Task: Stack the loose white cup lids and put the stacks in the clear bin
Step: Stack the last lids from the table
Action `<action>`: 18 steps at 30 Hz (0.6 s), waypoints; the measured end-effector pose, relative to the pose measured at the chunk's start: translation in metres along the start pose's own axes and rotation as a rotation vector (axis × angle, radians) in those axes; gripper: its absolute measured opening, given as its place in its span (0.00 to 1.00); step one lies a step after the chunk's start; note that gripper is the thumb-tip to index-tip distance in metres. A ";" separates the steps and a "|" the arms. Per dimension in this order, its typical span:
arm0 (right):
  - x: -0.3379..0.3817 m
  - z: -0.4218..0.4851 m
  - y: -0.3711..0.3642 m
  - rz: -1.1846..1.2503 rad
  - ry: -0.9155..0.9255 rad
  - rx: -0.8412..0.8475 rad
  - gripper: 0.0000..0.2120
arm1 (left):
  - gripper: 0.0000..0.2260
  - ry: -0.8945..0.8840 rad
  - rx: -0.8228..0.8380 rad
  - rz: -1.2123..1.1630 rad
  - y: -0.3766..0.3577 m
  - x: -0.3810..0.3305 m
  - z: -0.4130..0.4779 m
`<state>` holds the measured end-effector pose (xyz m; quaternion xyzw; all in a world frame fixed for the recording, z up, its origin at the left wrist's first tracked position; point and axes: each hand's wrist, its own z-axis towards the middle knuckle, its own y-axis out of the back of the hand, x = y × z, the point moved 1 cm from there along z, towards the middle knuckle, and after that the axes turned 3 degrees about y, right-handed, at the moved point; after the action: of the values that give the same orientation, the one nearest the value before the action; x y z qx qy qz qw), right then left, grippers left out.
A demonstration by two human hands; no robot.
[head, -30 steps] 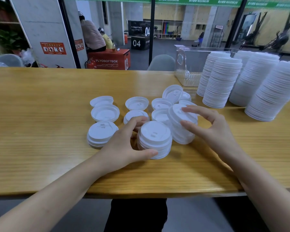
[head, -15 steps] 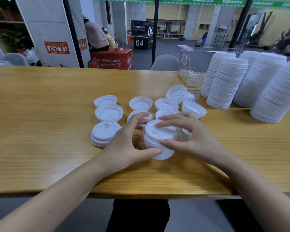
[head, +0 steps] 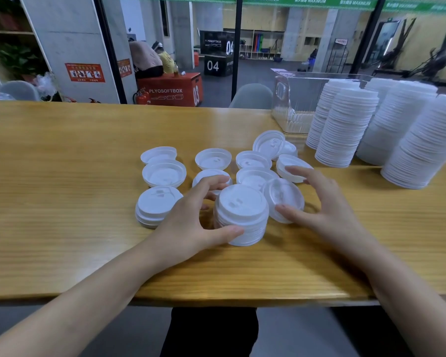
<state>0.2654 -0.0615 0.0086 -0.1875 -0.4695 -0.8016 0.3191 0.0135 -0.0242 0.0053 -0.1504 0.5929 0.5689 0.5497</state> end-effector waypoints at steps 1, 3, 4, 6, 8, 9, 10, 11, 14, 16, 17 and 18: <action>-0.002 -0.001 -0.001 -0.021 -0.018 0.009 0.31 | 0.34 -0.002 0.001 0.001 0.000 0.000 0.000; -0.003 -0.001 -0.002 -0.097 -0.032 0.027 0.32 | 0.34 -0.002 0.001 0.004 0.000 -0.001 0.000; -0.003 -0.002 -0.002 -0.139 -0.035 0.039 0.32 | 0.34 -0.001 -0.002 0.004 0.000 -0.001 0.000; -0.002 -0.003 -0.003 -0.180 -0.035 0.065 0.32 | 0.34 0.001 -0.004 0.002 0.000 -0.001 -0.001; -0.002 -0.004 -0.003 -0.202 -0.040 0.097 0.32 | 0.34 0.001 -0.002 0.004 0.000 -0.001 -0.001; -0.002 -0.005 -0.003 -0.214 -0.045 0.112 0.31 | 0.34 0.002 -0.001 0.006 0.000 -0.001 -0.001; -0.002 -0.005 -0.003 -0.222 -0.049 0.119 0.31 | 0.34 0.004 0.000 0.007 0.000 -0.001 -0.001; -0.003 -0.006 -0.003 -0.226 -0.049 0.116 0.31 | 0.34 0.005 0.000 0.009 0.000 -0.001 -0.001; -0.004 -0.005 -0.002 -0.229 -0.058 0.111 0.29 | 0.33 0.009 0.003 0.014 0.000 -0.002 -0.001; -0.005 -0.005 -0.003 -0.231 -0.072 0.114 0.29 | 0.33 0.009 0.006 0.011 0.001 -0.002 -0.001; -0.006 -0.005 -0.003 -0.222 -0.076 0.109 0.29 | 0.32 0.009 0.008 0.007 0.000 -0.003 -0.001; -0.007 -0.005 -0.003 -0.205 -0.079 0.100 0.29 | 0.32 0.008 0.010 0.004 0.000 -0.003 -0.001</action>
<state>0.2684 -0.0625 0.0007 -0.1540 -0.5376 -0.7977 0.2257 0.0136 -0.0264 0.0077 -0.1488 0.5983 0.5664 0.5469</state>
